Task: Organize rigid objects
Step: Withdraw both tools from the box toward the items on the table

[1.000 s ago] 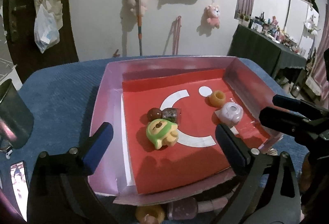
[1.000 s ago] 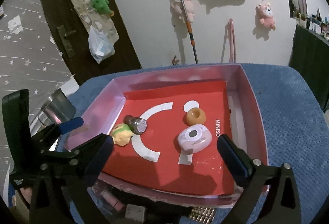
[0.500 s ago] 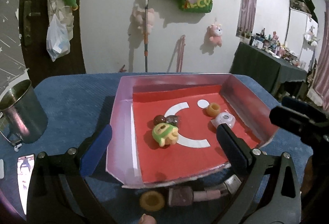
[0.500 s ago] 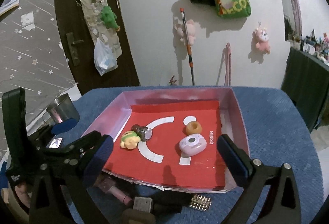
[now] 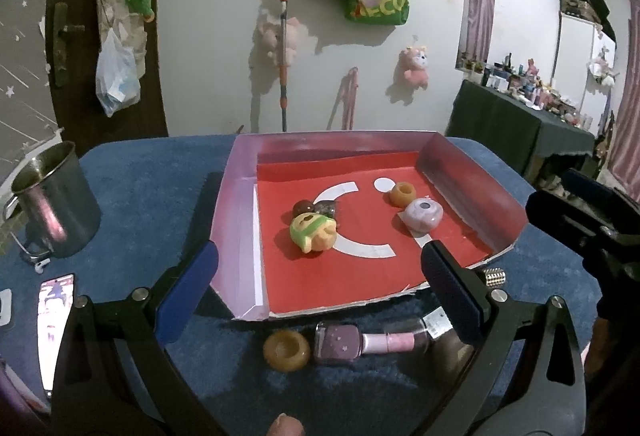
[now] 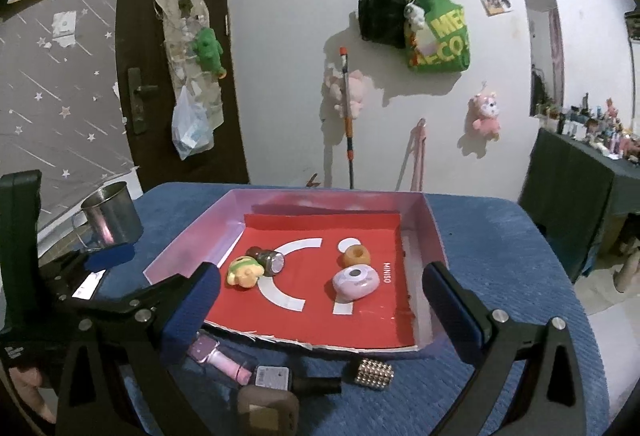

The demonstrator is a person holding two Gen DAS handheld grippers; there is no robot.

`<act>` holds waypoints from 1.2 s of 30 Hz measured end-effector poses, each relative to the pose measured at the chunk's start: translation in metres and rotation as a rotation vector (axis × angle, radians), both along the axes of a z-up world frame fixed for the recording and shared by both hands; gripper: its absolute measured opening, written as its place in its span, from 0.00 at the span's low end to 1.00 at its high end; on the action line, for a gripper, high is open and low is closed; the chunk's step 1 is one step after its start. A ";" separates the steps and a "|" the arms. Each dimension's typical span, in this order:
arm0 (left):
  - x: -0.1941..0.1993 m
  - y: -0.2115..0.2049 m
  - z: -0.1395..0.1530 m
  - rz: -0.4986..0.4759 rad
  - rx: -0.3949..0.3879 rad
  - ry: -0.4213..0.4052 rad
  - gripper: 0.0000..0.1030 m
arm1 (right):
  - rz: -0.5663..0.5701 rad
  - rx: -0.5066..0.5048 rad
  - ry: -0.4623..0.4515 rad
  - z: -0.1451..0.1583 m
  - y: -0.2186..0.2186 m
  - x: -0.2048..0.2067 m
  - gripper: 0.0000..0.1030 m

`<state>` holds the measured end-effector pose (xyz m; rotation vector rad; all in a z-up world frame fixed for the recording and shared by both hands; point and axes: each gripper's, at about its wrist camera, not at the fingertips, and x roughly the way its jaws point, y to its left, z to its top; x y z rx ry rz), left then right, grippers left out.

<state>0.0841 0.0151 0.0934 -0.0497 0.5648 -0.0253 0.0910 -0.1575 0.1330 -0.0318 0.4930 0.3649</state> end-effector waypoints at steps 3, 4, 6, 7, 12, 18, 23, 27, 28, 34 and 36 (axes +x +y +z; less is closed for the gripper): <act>-0.005 0.000 -0.001 0.006 -0.002 -0.007 1.00 | -0.021 -0.011 -0.017 -0.001 -0.001 -0.006 1.00; -0.007 0.001 -0.002 0.008 -0.006 -0.005 1.00 | -0.026 -0.015 -0.022 -0.002 -0.002 -0.008 1.00; -0.009 0.001 -0.005 0.013 -0.004 0.000 1.00 | -0.030 -0.019 -0.027 -0.004 -0.002 -0.012 1.00; -0.011 0.001 -0.006 0.016 0.000 0.005 1.00 | -0.031 -0.019 -0.027 -0.005 -0.003 -0.013 1.00; -0.016 0.000 -0.013 0.014 -0.004 0.020 1.00 | -0.028 -0.005 -0.007 -0.012 -0.005 -0.020 1.00; -0.021 0.000 -0.021 0.004 -0.025 0.045 1.00 | -0.028 -0.002 0.017 -0.022 -0.004 -0.027 0.96; -0.025 -0.002 -0.030 -0.002 -0.025 0.071 1.00 | -0.020 0.001 0.060 -0.035 -0.003 -0.030 0.92; -0.027 -0.003 -0.037 -0.006 -0.032 0.090 1.00 | -0.016 0.000 0.095 -0.047 -0.001 -0.033 0.89; -0.028 -0.003 -0.039 -0.009 -0.036 0.095 1.00 | -0.016 0.000 0.104 -0.050 -0.001 -0.035 0.88; -0.027 -0.006 -0.051 -0.015 -0.037 0.129 1.00 | -0.018 0.006 0.166 -0.068 0.000 -0.036 0.85; -0.026 -0.006 -0.054 -0.016 -0.041 0.138 0.98 | -0.013 0.005 0.194 -0.075 0.001 -0.036 0.83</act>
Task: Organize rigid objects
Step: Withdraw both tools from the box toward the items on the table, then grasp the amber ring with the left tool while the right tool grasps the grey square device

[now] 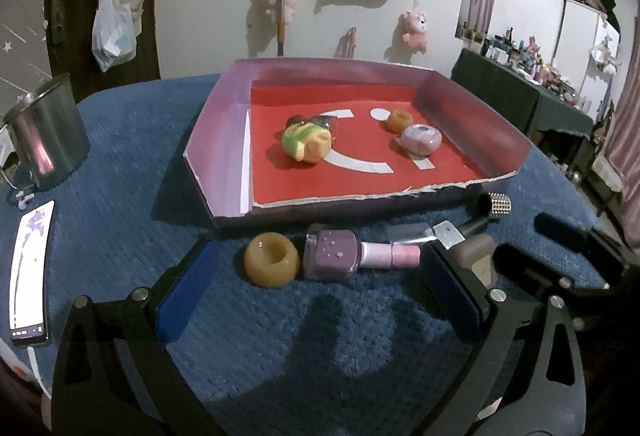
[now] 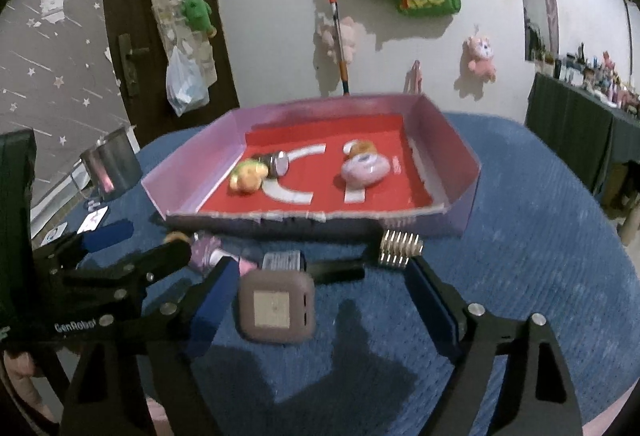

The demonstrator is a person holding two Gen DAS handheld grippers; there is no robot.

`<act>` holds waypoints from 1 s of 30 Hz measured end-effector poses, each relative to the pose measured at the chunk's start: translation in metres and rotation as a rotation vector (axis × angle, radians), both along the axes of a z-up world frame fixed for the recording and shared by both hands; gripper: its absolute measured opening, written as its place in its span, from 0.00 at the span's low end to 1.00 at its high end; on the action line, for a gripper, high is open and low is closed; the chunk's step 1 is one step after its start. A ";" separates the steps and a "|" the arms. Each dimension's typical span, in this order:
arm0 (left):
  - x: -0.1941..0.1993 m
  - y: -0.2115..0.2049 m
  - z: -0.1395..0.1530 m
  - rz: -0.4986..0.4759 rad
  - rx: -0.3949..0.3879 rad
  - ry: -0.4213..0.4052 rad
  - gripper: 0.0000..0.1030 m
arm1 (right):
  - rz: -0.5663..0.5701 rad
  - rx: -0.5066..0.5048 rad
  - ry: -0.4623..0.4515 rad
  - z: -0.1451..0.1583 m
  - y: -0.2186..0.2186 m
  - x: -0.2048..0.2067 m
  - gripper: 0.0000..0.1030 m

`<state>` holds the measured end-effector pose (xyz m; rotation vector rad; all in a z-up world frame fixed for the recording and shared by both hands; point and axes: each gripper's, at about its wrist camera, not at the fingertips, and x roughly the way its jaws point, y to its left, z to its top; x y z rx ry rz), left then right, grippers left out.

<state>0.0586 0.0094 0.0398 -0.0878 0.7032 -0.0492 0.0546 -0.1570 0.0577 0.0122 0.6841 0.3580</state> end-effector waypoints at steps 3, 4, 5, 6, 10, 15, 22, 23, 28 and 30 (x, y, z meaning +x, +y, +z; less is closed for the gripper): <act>0.002 0.001 -0.003 0.003 -0.010 0.014 0.97 | 0.010 0.002 0.038 -0.011 0.002 0.000 0.80; 0.003 0.001 -0.004 0.000 -0.017 0.018 0.97 | 0.013 0.005 0.050 -0.014 0.003 0.000 0.80; 0.002 0.001 -0.005 -0.005 -0.026 0.021 0.97 | 0.017 0.008 0.061 -0.017 0.003 0.000 0.80; 0.002 0.002 -0.005 -0.010 -0.033 0.024 0.97 | 0.018 0.010 0.064 -0.018 0.004 -0.001 0.80; 0.004 -0.002 -0.003 -0.038 -0.065 0.029 0.97 | 0.033 0.012 0.070 -0.021 0.008 -0.003 0.80; 0.009 -0.012 -0.002 -0.073 -0.079 0.029 0.97 | 0.056 -0.003 0.090 -0.029 0.016 -0.003 0.79; 0.011 0.009 -0.003 -0.021 -0.071 0.033 0.97 | 0.059 -0.003 0.102 -0.035 0.017 -0.002 0.79; 0.009 0.016 -0.003 -0.006 -0.074 0.033 0.97 | 0.059 -0.001 0.101 -0.035 0.016 -0.002 0.79; 0.004 0.039 -0.013 0.045 -0.039 0.059 0.97 | 0.066 0.000 0.105 -0.037 0.015 -0.001 0.79; 0.006 0.042 -0.019 0.059 -0.034 0.076 0.93 | 0.066 -0.005 0.103 -0.037 0.017 0.001 0.79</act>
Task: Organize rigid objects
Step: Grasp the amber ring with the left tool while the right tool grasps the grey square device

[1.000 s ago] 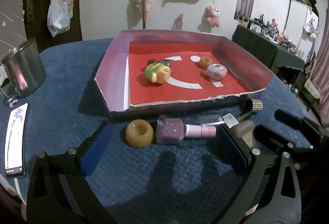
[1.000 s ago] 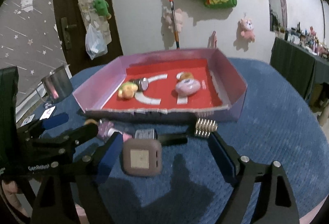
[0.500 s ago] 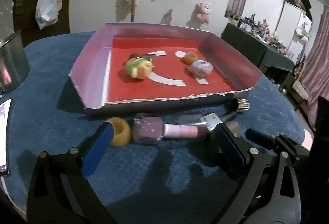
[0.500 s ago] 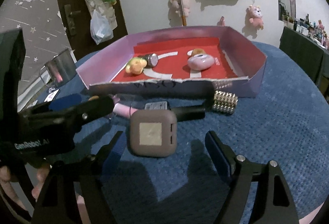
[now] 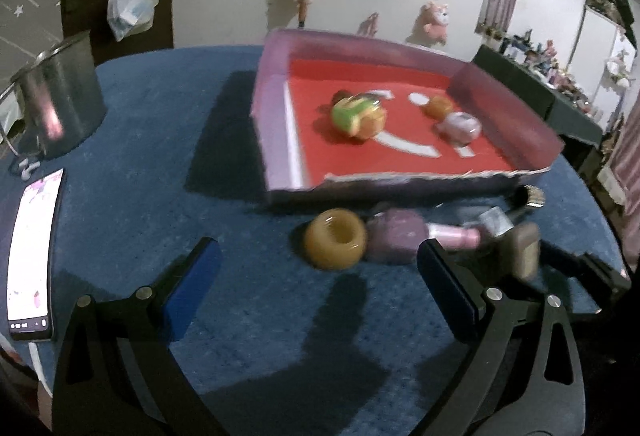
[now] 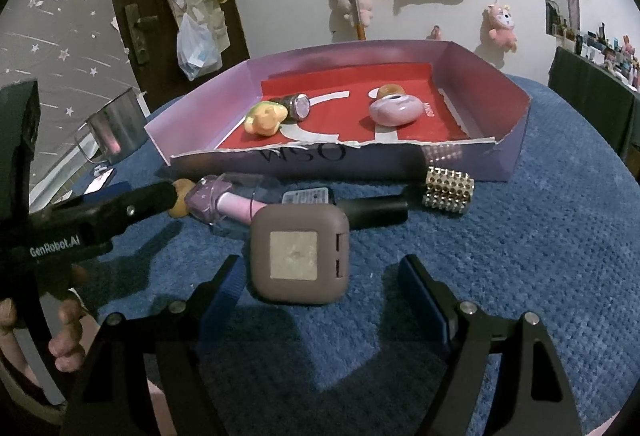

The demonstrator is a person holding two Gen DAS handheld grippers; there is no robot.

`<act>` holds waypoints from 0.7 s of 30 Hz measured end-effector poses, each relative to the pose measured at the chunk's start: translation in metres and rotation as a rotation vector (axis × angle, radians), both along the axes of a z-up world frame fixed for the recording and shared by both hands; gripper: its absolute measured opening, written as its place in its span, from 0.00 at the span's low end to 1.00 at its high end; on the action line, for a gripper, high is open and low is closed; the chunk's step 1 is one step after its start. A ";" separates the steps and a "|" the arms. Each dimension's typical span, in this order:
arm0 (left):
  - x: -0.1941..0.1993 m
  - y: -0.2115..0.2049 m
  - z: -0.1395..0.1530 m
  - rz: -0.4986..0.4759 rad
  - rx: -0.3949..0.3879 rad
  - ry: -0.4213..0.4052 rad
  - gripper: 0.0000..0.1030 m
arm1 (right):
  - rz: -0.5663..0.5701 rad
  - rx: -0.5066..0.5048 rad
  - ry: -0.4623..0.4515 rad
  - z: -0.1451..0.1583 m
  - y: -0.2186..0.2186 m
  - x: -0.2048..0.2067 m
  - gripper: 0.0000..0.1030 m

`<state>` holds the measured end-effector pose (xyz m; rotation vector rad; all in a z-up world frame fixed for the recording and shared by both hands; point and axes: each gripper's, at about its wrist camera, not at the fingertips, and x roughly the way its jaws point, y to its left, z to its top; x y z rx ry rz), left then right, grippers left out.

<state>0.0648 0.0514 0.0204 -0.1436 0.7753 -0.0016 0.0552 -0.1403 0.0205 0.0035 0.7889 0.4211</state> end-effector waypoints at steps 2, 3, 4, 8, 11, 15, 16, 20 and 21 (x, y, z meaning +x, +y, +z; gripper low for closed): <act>0.003 0.002 -0.006 0.008 0.001 0.018 0.89 | -0.001 -0.007 -0.003 0.000 0.002 0.001 0.78; 0.005 0.002 -0.008 0.008 0.005 0.024 0.89 | -0.001 -0.012 -0.005 0.000 0.003 0.001 0.78; 0.007 0.002 -0.011 0.013 0.018 0.033 0.89 | -0.001 -0.020 -0.008 -0.001 0.003 0.002 0.77; 0.012 -0.001 -0.014 0.018 0.067 0.037 0.85 | -0.001 -0.037 -0.014 -0.001 0.006 0.003 0.75; 0.015 -0.004 -0.014 0.025 0.075 0.042 0.85 | -0.002 -0.042 -0.017 -0.002 0.008 0.004 0.71; 0.016 -0.012 -0.014 0.023 0.112 0.039 0.61 | 0.005 -0.054 -0.022 -0.002 0.015 0.006 0.63; 0.016 -0.015 -0.013 0.013 0.113 0.037 0.57 | 0.009 -0.056 -0.022 -0.002 0.017 0.006 0.58; 0.015 -0.019 -0.011 0.002 0.109 0.027 0.35 | 0.030 -0.056 -0.018 -0.002 0.020 0.004 0.52; 0.015 -0.018 -0.011 0.000 0.102 0.026 0.35 | 0.031 -0.053 -0.017 -0.001 0.020 0.003 0.52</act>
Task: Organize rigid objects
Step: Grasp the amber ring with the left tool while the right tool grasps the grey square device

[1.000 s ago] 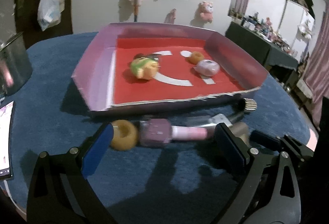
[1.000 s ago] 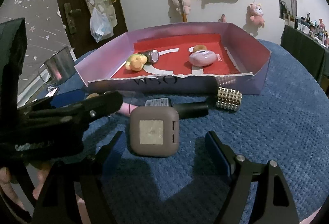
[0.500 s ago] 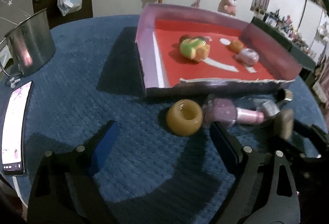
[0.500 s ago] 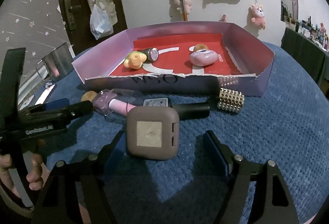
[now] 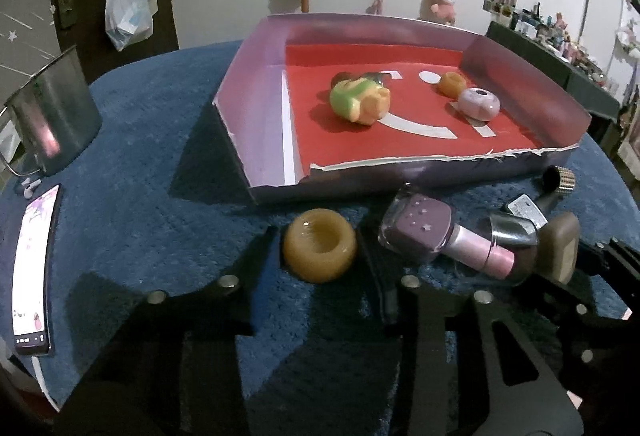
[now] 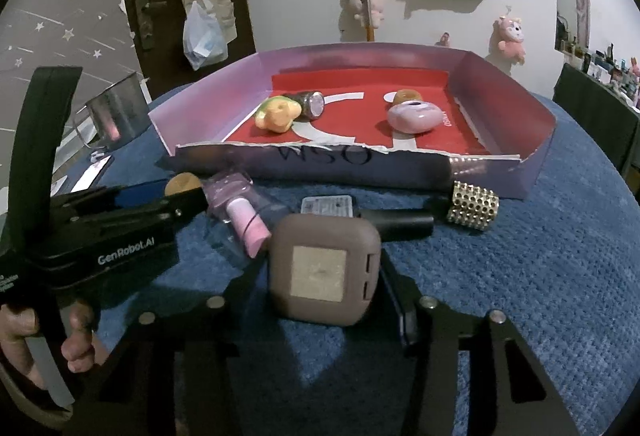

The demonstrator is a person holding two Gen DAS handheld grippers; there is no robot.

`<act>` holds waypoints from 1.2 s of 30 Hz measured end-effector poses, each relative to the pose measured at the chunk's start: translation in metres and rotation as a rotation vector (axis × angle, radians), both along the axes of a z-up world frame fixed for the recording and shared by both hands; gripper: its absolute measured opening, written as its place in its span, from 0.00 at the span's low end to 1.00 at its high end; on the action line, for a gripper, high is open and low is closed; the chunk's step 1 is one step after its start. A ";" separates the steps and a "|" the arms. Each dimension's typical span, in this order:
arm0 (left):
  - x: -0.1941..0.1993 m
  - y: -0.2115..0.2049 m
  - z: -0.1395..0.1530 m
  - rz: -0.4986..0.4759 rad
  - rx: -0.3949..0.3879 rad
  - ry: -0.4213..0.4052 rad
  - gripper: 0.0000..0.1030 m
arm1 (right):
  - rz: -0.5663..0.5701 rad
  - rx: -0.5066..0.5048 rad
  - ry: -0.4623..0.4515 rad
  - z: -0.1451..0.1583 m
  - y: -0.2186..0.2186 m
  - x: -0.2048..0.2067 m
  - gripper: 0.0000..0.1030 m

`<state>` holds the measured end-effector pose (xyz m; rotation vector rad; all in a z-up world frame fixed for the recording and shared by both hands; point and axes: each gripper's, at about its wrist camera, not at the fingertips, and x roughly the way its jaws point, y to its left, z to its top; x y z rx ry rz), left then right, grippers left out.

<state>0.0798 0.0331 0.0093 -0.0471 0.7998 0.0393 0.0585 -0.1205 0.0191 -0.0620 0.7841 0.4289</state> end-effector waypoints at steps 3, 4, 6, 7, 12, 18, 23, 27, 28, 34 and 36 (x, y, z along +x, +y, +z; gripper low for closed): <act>-0.003 0.004 0.002 -0.002 -0.037 -0.001 0.35 | -0.002 0.027 0.015 0.001 -0.005 0.000 0.52; -0.004 0.004 0.002 -0.003 -0.040 -0.001 0.35 | -0.001 0.033 0.019 0.002 -0.006 0.000 0.52; -0.008 0.003 0.005 -0.008 -0.038 -0.003 0.35 | 0.009 0.046 0.022 0.004 -0.008 -0.002 0.52; -0.010 0.001 0.007 -0.013 -0.036 -0.008 0.35 | 0.014 0.053 0.020 0.005 -0.009 -0.003 0.52; -0.019 -0.009 0.024 -0.043 -0.024 -0.049 0.35 | 0.037 0.089 -0.006 0.021 -0.011 -0.008 0.52; -0.025 -0.017 0.043 -0.074 -0.037 -0.101 0.35 | 0.046 0.122 -0.051 0.046 -0.016 -0.009 0.52; -0.025 -0.021 0.060 -0.093 -0.038 -0.142 0.35 | 0.051 0.137 -0.100 0.066 -0.017 -0.007 0.52; -0.023 -0.023 0.071 -0.098 -0.044 -0.169 0.35 | 0.058 0.146 -0.140 0.081 -0.018 -0.006 0.52; -0.022 -0.024 0.073 -0.099 -0.044 -0.175 0.35 | 0.059 0.147 -0.146 0.083 -0.019 -0.006 0.52; -0.016 -0.027 0.076 -0.107 -0.040 -0.187 0.35 | 0.066 0.155 -0.171 0.092 -0.019 -0.004 0.52; -0.013 -0.027 0.076 -0.111 -0.042 -0.186 0.35 | 0.069 0.160 -0.166 0.091 -0.021 -0.001 0.52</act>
